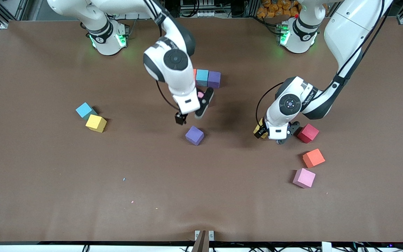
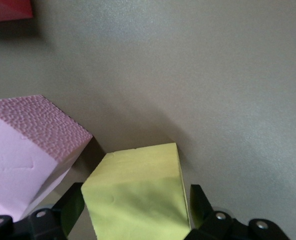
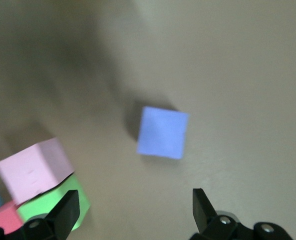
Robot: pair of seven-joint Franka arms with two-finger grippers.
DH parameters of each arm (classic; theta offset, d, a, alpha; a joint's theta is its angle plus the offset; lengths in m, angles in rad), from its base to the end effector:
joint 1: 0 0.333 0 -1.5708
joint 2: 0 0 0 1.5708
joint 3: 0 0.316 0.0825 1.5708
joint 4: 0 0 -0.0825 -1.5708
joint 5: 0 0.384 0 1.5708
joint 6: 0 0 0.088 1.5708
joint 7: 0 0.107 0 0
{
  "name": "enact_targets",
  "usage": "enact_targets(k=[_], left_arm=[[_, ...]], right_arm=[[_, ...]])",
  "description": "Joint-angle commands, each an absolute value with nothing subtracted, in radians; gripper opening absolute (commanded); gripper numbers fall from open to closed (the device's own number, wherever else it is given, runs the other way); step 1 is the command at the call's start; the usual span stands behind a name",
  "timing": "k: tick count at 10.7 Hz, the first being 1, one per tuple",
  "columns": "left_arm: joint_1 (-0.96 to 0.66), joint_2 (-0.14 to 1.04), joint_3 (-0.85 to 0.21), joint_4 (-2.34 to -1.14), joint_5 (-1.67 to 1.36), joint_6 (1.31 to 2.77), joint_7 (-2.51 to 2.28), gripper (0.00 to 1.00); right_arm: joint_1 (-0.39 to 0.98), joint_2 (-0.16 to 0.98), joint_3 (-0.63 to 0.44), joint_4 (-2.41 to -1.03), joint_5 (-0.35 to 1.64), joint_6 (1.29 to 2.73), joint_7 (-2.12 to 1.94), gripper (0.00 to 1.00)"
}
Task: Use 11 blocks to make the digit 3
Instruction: 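Grasp the purple block with the right gripper while the left gripper lifts yellow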
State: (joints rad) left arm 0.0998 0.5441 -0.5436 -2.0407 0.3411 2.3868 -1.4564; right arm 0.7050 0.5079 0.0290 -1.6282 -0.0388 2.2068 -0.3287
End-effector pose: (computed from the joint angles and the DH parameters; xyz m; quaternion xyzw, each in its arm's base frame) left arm 0.5297 -0.2466 0.1989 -0.9196 -0.3891 0.0489 0.0212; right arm 0.5146 0.4591 0.3326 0.8570 0.5140 0.0366 0.0017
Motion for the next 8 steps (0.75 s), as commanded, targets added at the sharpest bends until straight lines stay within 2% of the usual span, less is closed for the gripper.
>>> enact_targets(k=[1,3,6,8], left_arm=[[0.112,0.552,-0.551,-2.034,0.371,2.395,-1.52,0.53],[0.107,0.552,-0.551,-2.033,0.371,2.395,-1.539,0.42],[0.109,0.552,-0.551,-2.026,0.371,2.395,-1.539,0.37],[0.101,0.552,-0.551,-2.016,0.361,2.391,-1.54,0.19]], right_arm=[[0.646,0.653,0.043,-1.497,-0.029,2.203,-0.301,1.0],[0.647,0.696,0.043,-1.486,-0.026,2.247,-0.269,1.0],[0.673,0.745,0.044,-1.479,-0.028,2.299,-0.146,1.0],[0.689,0.762,0.044,-1.477,-0.029,2.321,-0.146,1.0]])
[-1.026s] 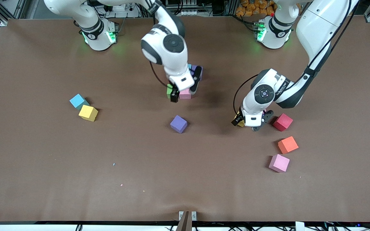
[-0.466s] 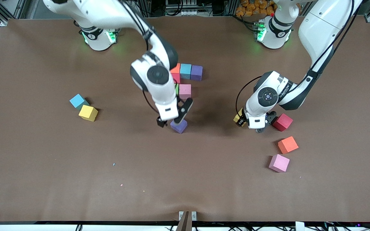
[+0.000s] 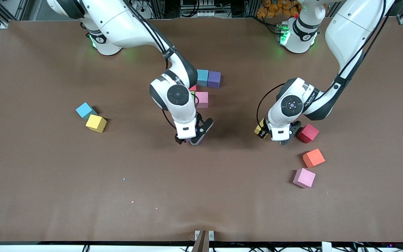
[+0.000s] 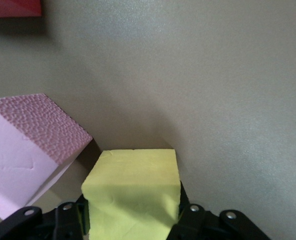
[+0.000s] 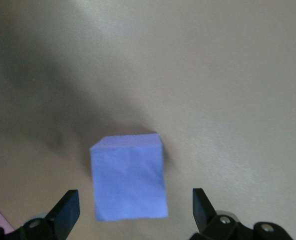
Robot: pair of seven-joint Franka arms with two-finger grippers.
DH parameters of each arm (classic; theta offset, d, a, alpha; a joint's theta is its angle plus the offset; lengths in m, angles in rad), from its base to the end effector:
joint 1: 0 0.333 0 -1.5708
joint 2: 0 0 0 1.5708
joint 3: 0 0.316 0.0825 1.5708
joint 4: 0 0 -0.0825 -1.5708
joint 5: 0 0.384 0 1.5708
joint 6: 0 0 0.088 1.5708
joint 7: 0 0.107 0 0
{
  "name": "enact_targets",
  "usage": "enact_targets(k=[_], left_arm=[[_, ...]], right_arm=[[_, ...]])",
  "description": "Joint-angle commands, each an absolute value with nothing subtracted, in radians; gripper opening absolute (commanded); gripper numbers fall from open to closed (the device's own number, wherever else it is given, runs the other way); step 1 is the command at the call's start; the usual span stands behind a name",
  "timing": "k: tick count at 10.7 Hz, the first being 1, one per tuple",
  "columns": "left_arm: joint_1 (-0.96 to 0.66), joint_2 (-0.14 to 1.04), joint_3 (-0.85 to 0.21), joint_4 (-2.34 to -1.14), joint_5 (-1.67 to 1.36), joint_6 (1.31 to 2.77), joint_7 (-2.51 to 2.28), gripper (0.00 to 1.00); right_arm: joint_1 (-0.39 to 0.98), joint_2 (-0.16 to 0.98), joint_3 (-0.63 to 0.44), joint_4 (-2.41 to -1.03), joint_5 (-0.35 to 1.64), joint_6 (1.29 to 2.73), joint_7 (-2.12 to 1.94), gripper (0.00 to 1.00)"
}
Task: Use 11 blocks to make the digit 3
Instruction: 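Carry purple with the right gripper and yellow with the left gripper to the column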
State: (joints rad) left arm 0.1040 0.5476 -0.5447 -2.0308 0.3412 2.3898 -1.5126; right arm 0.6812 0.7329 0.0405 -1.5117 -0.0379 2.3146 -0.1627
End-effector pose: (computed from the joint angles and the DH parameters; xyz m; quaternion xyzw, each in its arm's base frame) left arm 0.5341 -0.2457 0.2010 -0.9073 -0.4175 0.0461 0.0179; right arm 0.5439 0.4712 0.2373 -0.9004 -0.4337 -0.0343 0.0088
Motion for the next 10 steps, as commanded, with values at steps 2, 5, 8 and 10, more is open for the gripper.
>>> enact_targets(k=[2,5,8,10], left_arm=[[0.097,0.546,-0.554,-2.01,0.356,2.387,-1.583,0.04],[0.092,0.54,-0.587,-2.01,0.356,2.381,-1.646,0.0],[0.095,0.531,-0.662,-2.01,0.354,2.364,-1.779,0.0],[0.092,0.529,-0.707,-2.011,0.354,2.345,-1.895,0.0]], right_arm=[[0.703,0.793,0.044,-1.477,-0.037,2.383,-0.153,1.0],[0.706,0.804,0.043,-1.477,-0.072,2.39,-0.16,1.0],[0.703,0.821,0.043,-1.479,-0.098,2.414,-0.158,1.0],[0.7,0.821,0.041,-1.477,-0.097,2.418,-0.149,0.22]])
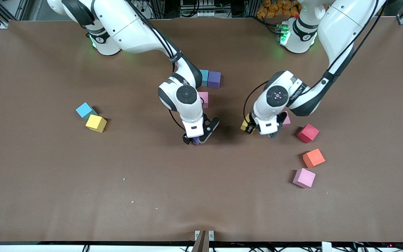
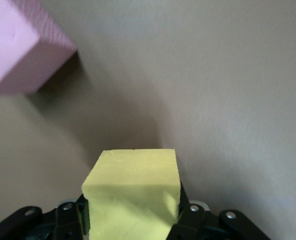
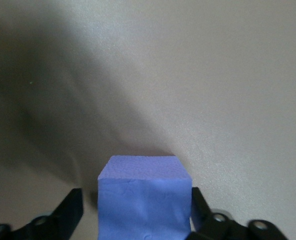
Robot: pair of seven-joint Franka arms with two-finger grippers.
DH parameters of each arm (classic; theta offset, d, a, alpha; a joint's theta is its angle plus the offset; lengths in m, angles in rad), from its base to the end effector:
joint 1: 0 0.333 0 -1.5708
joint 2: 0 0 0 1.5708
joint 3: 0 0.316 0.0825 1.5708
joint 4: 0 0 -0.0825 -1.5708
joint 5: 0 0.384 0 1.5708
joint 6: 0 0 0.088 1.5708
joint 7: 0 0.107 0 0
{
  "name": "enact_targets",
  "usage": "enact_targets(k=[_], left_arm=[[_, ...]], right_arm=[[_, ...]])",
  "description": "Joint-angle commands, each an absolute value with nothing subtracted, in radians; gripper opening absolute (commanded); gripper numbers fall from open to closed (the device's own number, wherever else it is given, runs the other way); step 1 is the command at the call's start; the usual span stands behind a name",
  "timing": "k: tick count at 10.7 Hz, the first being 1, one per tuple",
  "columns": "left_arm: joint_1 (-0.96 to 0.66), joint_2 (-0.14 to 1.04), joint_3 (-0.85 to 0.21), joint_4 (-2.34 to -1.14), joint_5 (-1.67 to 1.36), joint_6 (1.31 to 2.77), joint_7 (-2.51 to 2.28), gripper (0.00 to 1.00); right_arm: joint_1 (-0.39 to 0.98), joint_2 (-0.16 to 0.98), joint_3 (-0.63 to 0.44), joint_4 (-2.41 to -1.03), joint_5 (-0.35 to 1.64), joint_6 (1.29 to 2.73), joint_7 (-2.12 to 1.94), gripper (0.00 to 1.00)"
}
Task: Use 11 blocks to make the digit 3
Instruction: 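Carry purple with the right gripper and yellow with the left gripper to the column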
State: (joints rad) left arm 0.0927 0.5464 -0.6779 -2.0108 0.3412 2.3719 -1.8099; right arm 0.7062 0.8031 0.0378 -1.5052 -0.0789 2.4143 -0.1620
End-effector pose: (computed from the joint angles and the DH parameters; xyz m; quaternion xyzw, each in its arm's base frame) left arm 0.5058 -0.3188 0.2304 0.8676 0.4943 -0.0543 0.0034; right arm 0.5356 0.4860 0.1992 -0.8881 -0.4563 -0.0553 0.0014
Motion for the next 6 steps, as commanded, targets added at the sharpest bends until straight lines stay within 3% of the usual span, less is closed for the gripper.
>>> enact_targets(k=[1,6], left_arm=[[0.087,0.531,-0.733,-2.013,0.354,2.344,-1.969,0.0],[0.049,0.531,-0.772,-2.028,0.356,2.344,-2.264,0.0]], right_arm=[[0.695,0.81,0.041,-1.479,-0.091,2.418,-0.146,0.03],[0.689,0.691,0.043,-1.567,-0.081,2.407,0.241,0.0]])
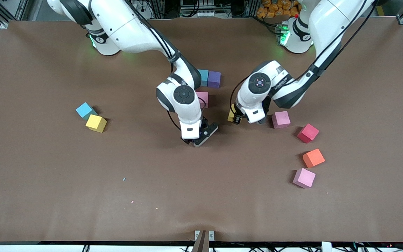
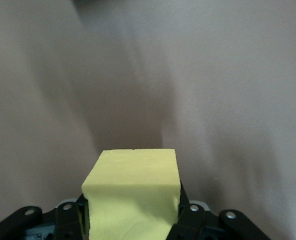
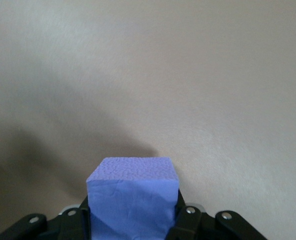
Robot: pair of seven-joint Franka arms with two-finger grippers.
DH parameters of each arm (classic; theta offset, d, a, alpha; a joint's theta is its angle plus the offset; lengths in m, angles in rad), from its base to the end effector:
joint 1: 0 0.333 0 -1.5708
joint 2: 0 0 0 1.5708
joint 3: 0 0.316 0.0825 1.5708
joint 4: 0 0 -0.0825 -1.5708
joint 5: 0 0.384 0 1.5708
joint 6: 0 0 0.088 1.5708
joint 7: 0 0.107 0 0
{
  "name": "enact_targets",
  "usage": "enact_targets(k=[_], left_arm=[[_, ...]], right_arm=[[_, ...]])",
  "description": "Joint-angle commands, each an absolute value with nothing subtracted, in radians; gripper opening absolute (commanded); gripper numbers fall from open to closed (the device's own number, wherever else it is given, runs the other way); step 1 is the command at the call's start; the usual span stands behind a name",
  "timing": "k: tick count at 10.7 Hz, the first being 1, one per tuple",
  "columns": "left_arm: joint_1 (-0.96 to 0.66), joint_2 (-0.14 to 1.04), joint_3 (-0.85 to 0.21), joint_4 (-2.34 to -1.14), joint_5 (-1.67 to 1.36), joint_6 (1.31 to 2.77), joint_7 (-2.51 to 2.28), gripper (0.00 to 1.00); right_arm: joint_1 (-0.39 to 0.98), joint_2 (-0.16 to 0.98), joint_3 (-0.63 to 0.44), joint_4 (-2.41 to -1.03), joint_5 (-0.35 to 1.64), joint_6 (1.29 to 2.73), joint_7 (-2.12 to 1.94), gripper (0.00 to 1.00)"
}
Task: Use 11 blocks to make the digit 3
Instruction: 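Carry purple with the right gripper and yellow with the left gripper to the column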
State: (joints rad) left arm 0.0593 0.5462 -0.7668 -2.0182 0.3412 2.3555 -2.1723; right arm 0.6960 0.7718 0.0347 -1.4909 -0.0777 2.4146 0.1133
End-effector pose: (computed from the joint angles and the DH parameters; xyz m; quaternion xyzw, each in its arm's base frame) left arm 0.4641 -0.3745 0.2440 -0.7992 -0.5971 0.0683 0.0022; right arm 0.5478 0.4841 0.2283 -0.9432 -0.3230 -0.0762 0.0164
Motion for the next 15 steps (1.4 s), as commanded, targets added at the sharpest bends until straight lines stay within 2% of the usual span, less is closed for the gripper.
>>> enact_targets(k=[1,5,7,9,15], left_arm=[[0.043,0.531,-0.772,-2.028,0.356,2.344,-2.295,0.0],[-0.006,0.554,-0.772,-2.028,0.356,2.352,-2.448,0.0],[-0.04,0.569,-0.77,-2.028,0.359,2.385,-2.479,0.0],[-0.061,0.592,-0.769,-2.022,0.37,2.396,-2.484,0.0],[-0.097,0.624,-0.762,-2.023,0.371,2.431,-2.485,0.0]], right_arm=[[0.689,0.655,0.043,-1.61,-0.081,2.402,0.314,0.0],[0.689,0.534,0.044,-1.814,-0.08,2.407,0.499,0.0],[0.709,0.532,0.044,-1.83,-0.08,2.414,0.613,0.0],[0.712,0.532,0.048,-1.877,-0.08,2.489,0.704,0.0],[0.744,0.541,0.048,-1.893,-0.08,2.467,0.804,0.0]])
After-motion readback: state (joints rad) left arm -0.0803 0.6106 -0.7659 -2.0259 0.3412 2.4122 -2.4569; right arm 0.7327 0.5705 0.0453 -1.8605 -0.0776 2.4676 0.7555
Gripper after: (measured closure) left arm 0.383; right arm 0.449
